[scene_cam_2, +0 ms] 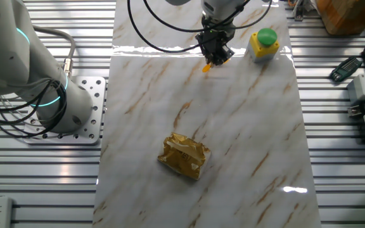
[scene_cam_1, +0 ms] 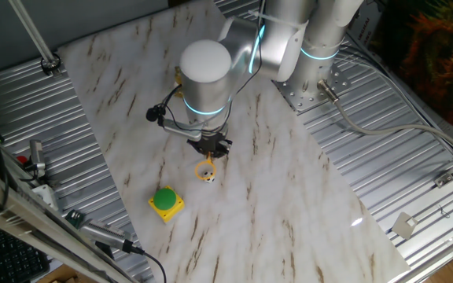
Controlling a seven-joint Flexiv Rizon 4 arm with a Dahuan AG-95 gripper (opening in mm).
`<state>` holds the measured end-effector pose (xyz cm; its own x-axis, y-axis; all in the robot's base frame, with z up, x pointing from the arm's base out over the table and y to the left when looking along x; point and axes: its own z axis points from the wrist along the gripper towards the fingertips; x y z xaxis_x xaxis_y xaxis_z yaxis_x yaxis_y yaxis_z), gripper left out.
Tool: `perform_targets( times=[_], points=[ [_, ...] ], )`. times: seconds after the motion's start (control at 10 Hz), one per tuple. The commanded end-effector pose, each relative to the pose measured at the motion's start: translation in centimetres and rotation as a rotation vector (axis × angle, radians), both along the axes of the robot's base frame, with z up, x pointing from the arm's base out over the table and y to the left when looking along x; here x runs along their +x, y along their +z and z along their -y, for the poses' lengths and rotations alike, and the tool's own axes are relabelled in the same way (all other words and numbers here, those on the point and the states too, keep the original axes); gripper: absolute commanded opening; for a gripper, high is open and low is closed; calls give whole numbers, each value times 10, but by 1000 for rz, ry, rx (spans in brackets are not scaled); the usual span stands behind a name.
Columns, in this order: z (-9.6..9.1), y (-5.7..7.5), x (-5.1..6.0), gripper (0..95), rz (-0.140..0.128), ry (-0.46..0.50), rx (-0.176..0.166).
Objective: Attach the bubble ring to the ball
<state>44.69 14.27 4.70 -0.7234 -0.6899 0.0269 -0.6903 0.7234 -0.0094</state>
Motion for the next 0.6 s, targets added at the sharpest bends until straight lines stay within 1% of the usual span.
perform_targets(
  times=[0.1,0.3,0.6],
  points=[
    [-2,-1,2,0,-2,0,-6],
    [-4,-2,1,0,-5,0,-17],
    [-5,-2,0,0,-10,-7,-23]
  ],
)
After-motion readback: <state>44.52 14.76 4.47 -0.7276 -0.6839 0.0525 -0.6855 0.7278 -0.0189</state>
